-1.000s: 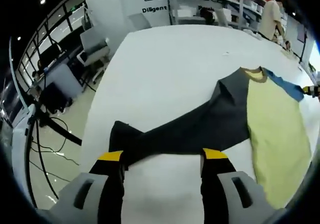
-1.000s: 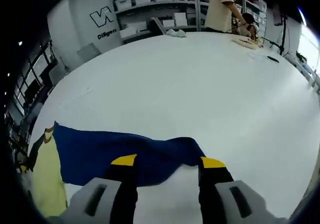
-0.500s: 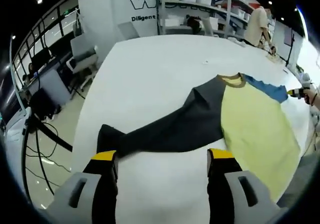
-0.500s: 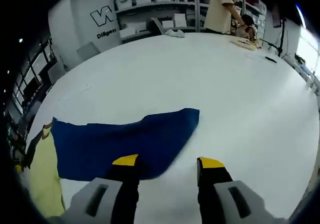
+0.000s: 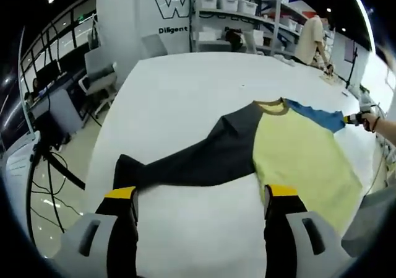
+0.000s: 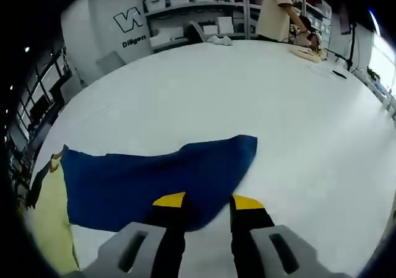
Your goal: Fold the garment on the visible template until the final outline fits inside the template.
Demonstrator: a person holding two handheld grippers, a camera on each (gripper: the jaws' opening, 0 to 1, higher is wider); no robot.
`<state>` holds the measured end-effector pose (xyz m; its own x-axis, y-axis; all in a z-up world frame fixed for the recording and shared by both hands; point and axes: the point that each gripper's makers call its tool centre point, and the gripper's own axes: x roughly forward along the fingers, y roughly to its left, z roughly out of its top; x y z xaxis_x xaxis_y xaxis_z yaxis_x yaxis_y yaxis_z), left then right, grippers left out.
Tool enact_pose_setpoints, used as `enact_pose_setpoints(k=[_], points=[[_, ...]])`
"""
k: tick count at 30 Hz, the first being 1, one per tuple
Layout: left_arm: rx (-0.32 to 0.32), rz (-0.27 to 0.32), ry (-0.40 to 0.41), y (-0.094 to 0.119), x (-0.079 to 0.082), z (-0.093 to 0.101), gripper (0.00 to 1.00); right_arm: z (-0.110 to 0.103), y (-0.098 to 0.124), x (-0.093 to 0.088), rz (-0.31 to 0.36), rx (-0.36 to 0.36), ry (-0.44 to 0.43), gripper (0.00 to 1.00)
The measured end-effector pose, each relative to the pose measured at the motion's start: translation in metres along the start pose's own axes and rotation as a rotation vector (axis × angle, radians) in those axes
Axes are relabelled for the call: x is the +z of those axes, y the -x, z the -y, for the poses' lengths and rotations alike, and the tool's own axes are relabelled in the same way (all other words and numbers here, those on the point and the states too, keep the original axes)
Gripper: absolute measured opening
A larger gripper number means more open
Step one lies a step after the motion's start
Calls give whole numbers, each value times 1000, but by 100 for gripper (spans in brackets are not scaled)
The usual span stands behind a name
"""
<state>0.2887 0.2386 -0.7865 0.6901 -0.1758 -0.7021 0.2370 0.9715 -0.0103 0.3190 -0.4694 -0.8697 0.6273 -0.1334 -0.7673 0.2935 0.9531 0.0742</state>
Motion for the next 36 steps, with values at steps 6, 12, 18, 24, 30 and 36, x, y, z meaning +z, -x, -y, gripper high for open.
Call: enact_pose_setpoints(k=[6,12,18,24,30,36], points=[[-79,34,18,3,3,18,91,3,-1,0,-4,-9,20,2],[-92,19,-30,6,1,27,99,2,6,4,6,1,32,0],[-140,3,-62,13,-4,43,99,-2,12,8,9,8,41,0],[-181,-4,-76,20,-10,60,99,-12,23,15,11,23,53,0],[-211,-18,-106,26,-13,72,99,-24,29,21,11,68,5,0],[-260,-13,-120,36,-15,88,99,-51,40,28,9,147,-54,0]])
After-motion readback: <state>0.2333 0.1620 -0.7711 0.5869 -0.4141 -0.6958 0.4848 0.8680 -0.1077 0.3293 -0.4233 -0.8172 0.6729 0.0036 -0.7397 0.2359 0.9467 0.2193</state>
